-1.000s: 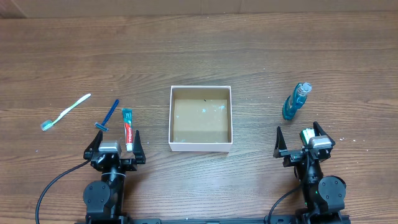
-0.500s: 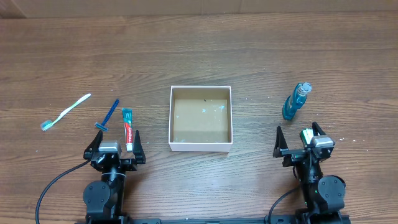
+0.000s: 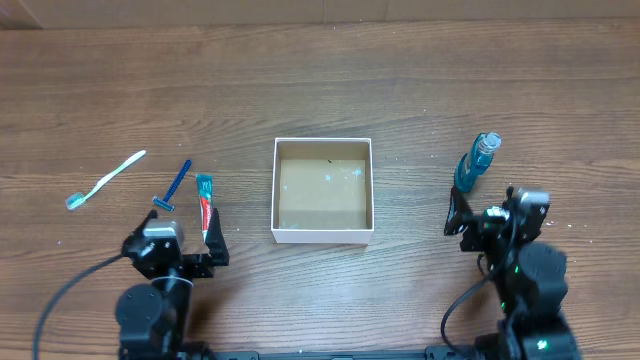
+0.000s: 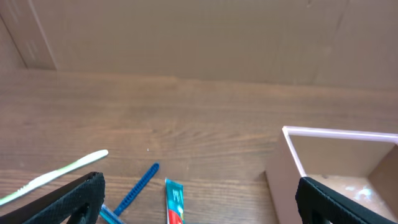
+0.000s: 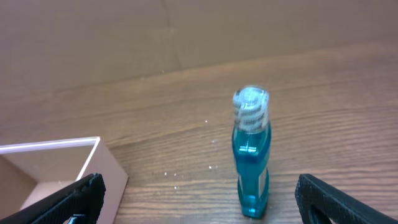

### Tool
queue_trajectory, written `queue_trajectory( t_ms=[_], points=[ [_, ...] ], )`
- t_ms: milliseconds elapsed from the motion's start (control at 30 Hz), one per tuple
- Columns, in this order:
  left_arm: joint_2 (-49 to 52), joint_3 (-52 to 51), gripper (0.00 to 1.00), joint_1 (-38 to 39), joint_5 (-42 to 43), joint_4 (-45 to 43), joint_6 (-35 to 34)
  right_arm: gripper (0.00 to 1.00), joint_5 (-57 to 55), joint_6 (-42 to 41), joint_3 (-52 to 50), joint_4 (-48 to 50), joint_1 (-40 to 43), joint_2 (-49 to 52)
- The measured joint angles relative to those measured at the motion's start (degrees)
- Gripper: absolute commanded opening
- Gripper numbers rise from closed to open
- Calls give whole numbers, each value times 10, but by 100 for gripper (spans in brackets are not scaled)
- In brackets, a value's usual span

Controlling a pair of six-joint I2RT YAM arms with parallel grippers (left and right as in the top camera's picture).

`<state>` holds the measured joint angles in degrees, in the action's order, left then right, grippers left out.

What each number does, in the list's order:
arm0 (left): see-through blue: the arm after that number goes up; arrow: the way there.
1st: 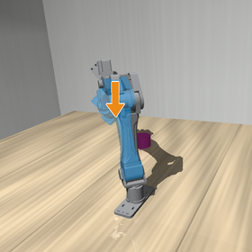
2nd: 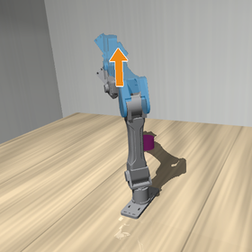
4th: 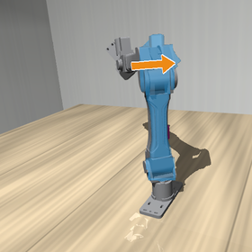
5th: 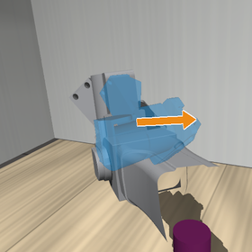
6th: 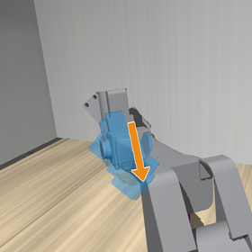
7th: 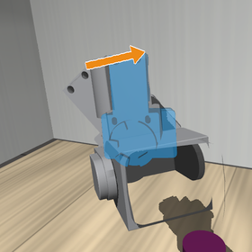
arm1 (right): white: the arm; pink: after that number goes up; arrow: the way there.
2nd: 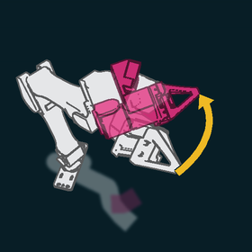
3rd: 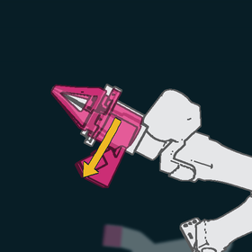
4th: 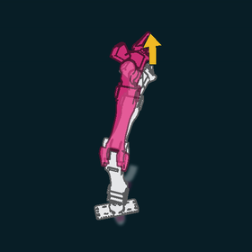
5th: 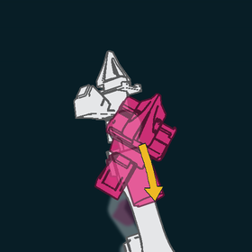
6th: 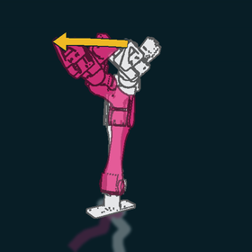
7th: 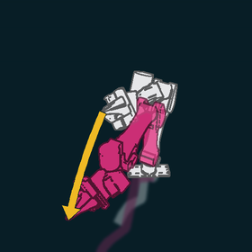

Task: Pack container
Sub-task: 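Reach the right gripper to the blue mouthwash bottle and grasp it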

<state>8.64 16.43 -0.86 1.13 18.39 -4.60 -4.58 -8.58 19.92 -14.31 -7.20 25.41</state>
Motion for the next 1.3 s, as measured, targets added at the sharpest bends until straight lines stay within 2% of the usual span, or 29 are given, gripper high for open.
queue_trajectory(
  t_ms=[133, 167, 267, 400, 533, 633, 833, 1000, 1133, 1300],
  points=[
    [119, 130, 100, 0, 0, 55, -11, 100, -17, -12, 149, -87, 2, 140],
    [151, 165, 100, 0, 0, 99, -14, 100, -17, -13, 190, -123, 9, 177],
    [258, 263, 100, 0, 0, 176, -18, 100, -16, -17, 321, -199, 41, 302],
    [370, 380, 100, 0, 0, 279, -21, 100, 25, -19, 478, -354, 108, 437],
    [446, 472, 100, 0, 15, 344, -26, 100, 59, -19, 609, -479, 170, 555],
    [473, 504, 100, 0, 35, 353, -26, 100, 68, -13, 682, -555, 186, 626],
    [479, 507, 100, 0, 49, 357, -26, 100, 74, 8, 706, -559, 168, 654],
    [479, 507, 100, 0, 55, 357, -26, 100, 73, 28, 709, -562, 120, 654],
    [479, 507, 100, 0, 56, 357, -26, 100, 66, 20, 709, -565, 85, 655],
    [479, 507, 100, 0, 56, 359, -26, 100, 56, 9, 714, -573, 86, 682]
  ],
)
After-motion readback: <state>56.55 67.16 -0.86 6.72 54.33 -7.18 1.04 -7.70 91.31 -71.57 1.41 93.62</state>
